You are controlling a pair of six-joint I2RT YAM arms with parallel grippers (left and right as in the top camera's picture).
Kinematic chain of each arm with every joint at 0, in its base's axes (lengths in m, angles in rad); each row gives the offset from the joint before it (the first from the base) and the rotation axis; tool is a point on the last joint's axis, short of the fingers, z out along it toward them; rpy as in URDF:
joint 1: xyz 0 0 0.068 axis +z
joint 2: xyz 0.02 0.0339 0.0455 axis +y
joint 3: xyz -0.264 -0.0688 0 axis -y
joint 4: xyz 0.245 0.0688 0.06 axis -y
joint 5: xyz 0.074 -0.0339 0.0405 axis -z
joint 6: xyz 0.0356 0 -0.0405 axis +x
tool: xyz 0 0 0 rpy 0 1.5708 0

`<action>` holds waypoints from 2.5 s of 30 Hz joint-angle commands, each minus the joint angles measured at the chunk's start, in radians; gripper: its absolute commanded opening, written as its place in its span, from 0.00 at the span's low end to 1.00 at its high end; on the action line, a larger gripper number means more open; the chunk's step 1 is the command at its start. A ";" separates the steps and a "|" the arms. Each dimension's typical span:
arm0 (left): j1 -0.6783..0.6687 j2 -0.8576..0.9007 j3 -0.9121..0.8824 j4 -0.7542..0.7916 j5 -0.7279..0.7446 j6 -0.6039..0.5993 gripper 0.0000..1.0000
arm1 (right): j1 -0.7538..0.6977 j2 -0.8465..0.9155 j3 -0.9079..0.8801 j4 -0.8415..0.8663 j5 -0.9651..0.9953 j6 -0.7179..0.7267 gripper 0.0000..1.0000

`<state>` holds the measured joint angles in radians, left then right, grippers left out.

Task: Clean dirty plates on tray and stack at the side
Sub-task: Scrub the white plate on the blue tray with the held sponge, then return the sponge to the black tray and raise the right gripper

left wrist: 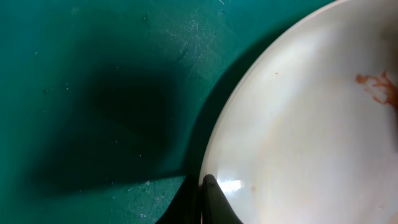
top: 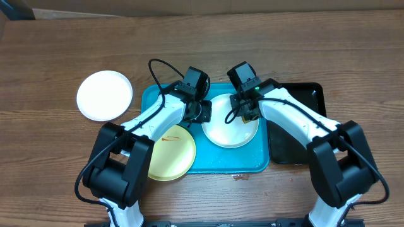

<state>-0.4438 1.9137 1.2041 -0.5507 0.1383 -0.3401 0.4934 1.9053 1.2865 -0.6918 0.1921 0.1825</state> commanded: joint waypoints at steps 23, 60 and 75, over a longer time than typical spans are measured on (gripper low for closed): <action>-0.002 0.013 -0.005 -0.005 -0.014 -0.003 0.04 | -0.021 0.128 -0.007 0.071 -0.197 -0.003 0.04; -0.002 0.013 -0.005 -0.012 -0.014 -0.004 0.17 | -0.509 0.005 0.198 -0.392 -0.488 -0.129 0.04; -0.002 0.013 -0.005 -0.013 -0.014 -0.004 0.28 | -0.549 0.011 0.018 -0.204 -0.332 -0.127 0.49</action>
<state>-0.4438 1.9137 1.2037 -0.5606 0.1307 -0.3405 -0.0628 1.9347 1.3071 -0.9070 -0.1596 0.0620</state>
